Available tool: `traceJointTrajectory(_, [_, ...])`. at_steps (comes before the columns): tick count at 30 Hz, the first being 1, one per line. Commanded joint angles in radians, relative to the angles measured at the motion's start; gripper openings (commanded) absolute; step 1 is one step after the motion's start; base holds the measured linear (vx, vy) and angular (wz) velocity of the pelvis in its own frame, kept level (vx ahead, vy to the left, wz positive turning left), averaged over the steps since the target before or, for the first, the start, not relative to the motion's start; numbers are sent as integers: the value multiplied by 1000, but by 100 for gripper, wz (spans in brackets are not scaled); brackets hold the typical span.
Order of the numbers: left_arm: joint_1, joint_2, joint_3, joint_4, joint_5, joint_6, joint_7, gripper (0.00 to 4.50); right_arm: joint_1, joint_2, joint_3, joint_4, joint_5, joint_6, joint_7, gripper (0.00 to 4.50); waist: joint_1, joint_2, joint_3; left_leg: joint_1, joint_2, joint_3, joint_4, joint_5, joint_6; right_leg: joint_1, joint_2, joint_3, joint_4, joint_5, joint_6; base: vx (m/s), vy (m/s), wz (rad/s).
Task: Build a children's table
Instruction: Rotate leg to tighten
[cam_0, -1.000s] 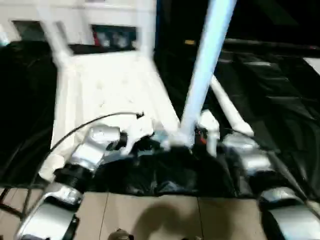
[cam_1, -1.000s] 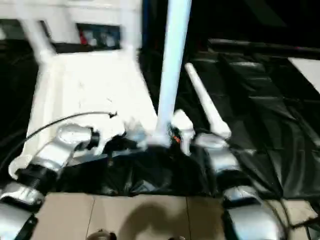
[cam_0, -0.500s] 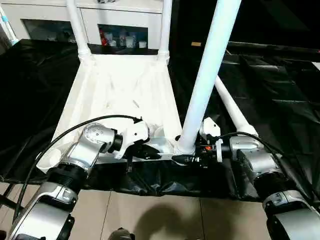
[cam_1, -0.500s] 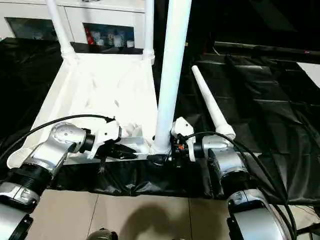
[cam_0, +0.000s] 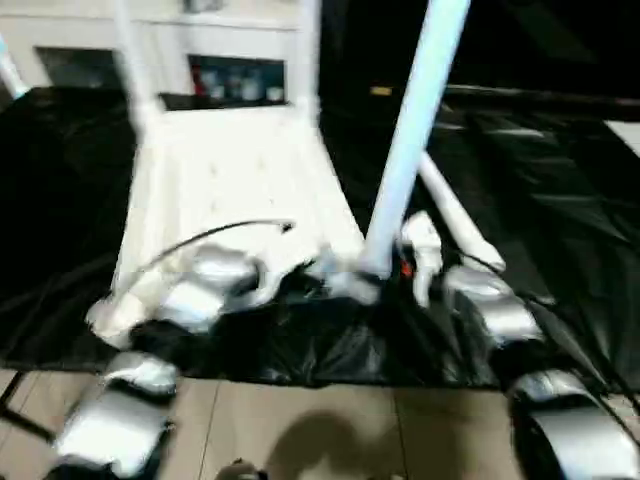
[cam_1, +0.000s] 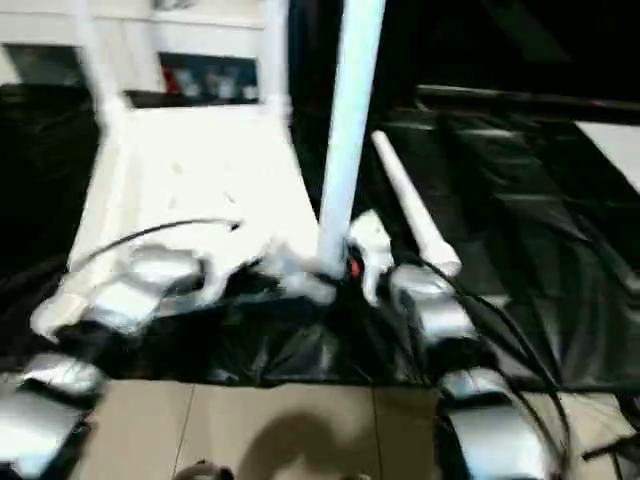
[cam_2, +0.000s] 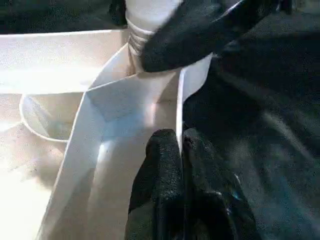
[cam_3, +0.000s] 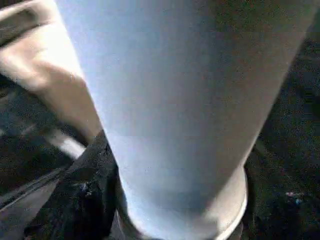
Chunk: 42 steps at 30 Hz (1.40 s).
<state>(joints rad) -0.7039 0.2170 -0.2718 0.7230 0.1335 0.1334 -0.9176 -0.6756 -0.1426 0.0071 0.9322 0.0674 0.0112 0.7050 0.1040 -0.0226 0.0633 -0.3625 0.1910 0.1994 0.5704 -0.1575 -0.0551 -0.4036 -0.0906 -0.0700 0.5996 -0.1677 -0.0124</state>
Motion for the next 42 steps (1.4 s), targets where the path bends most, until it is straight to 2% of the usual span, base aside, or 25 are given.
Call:
traceJointTrajectory(1, [-32,-38,18,-3,5,30,110,0,3,57,45,41,-31,25,-52,272,-4,7,-68,17,39,-31,-70,-364,-30,38,-69,41,-90,-429,-169,0,0,0])
traceJointTrajectory(2, [-39,-79,23,6,6,37,163,0,-12,87,45,67,-51,24,-148,272,-7,16,-68,15,39,-30,-70,-356,-27,36,-67,42,-90,-407,-171,0,0,0])
traceJointTrajectory(3, [-42,-98,24,16,7,29,188,0,-16,101,47,71,-53,5,-154,272,-11,10,-70,17,37,-29,-68,-356,-22,37,-64,41,-90,-386,-176,0,0,0])
traceJointTrajectory(4, [-43,-113,22,22,6,24,196,0,-19,111,46,72,-50,-15,-149,306,-12,13,-71,16,35,-26,-66,-349,-14,37,-62,42,-90,-362,-181,0,0,0])
traceJointTrajectory(5, [-43,-115,21,22,6,23,197,0,-20,112,46,72,-49,-18,-146,327,-12,11,-73,13,35,-26,-65,-340,-8,40,-62,42,-87,-343,-184,0,0,0])
traceJointTrajectory(6, [-40,-118,14,19,8,19,188,0,-22,118,37,66,-37,-24,-128,341,-11,13,-74,11,36,-25,-64,-323,6,42,-61,42,-84,-309,-192,0,0,0])
traceJointTrajectory(8, [-34,-116,8,8,8,20,171,0,-24,115,34,64,-39,-23,-123,341,-11,15,-77,8,36,-24,-63,-300,20,44,-60,42,-78,-265,-205,0,0,0])
traceJointTrajectory(10, [-28,-109,4,-3,3,12,151,0,-23,108,41,61,-43,-28,-114,375,-11,16,-79,9,37,-23,-61,-281,29,45,-60,42,-74,-233,-216,0,0,0])
traceJointTrajectory(11, [-24,-102,2,-11,1,11,140,0,-20,101,44,58,-39,-31,-104,388,-12,12,-79,7,37,-21,-61,-269,35,47,-58,41,-72,-212,-222,0,0,0])
traceJointTrajectory(13, [-7,-71,-4,-31,-11,-28,78,0,-14,68,60,43,-42,-57,-50,394,-12,12,-78,4,37,-22,-61,-266,44,49,-62,40,-72,-221,-223,0,0,0])
traceJointTrajectory(14, [-6,-68,-4,-33,-12,-29,72,0,-13,64,61,42,-42,-59,-44,407,-12,6,-78,4,38,-22,-61,-269,46,48,-62,39,-75,-234,-219,0,0,0])
traceJointTrajectory(16, [9,-43,-10,-49,-26,-73,8,0,-8,39,73,30,-40,-77,30,407,-11,9,-77,4,40,-22,-61,-276,50,48,-63,40,-75,-256,-214,0,0,0])
traceJointTrajectory(19, [36,0,-21,-89,-52,-109,-94,0,6,-3,90,6,-35,-106,161,407,-4,12,-77,6,46,-19,-61,-270,51,46,-62,40,-71,-240,-224,0,0,0])
traceJointTrajectory(20, [46,10,-21,-106,-64,-101,-122,0,13,-16,96,-5,-34,-115,198,407,-4,8,-76,5,46,-18,-61,-271,52,47,-61,40,-69,-235,-226,0,0,0])
traceJointTrajectory(22, [62,31,-21,-133,-82,-102,-166,0,27,-43,106,-31,-19,-114,293,407,1,12,-77,6,48,-19,-61,-268,56,48,-62,40,-66,-220,-234,0,0,0])
traceJointTrajectory(24, [76,53,-27,-151,-91,-101,-205,0,39,-67,117,-56,-1,-102,384,407,3,13,-75,8,48,-17,-61,-274,57,44,-59,41,-67,-221,-238,0,0,0])
traceJointTrajectory(26, [91,74,-32,-165,-98,-110,-250,0,46,-85,123,-74,14,-93,459,407,10,9,-74,7,50,-17,-62,-280,58,44,-63,42,-69,-247,-233,0,0,0])
traceJointTrajectory(28, [101,91,-38,-176,-102,-116,-283,0,50,-97,132,-87,22,-84,508,382,14,8,-74,8,50,-17,-62,-273,56,44,-63,42,-68,-250,-232,0,0,0])
traceJointTrajectory(32, [121,116,-45,-205,-109,-103,-321,0,62,-106,150,-113,30,-61,582,349,19,10,-74,12,52,-18,-64,-280,45,40,-63,43,-68,-261,-230,0,0,0])
traceJointTrajectory(38, [121,120,-40,-210,-113,-99,-330,0,65,-102,166,-124,26,-44,613,293,22,7,-74,9,50,-18,-64,-270,38,40,-65,43,-68,-279,-220,0,0,0])
traceJointTrajectory(41, [116,116,-31,-197,-109,-98,-305,0,65,-95,165,-123,21,-45,598,283,24,10,-74,10,49,-18,-64,-267,36,40,-64,43,-68,-275,-218,0,0,0])
traceJointTrajectory(42, [115,115,-29,-195,-108,-97,-299,0,65,-94,163,-122,19,-47,589,279,23,9,-75,9,49,-18,-64,-266,36,40,-64,43,-68,-273,-218,0,0,0])
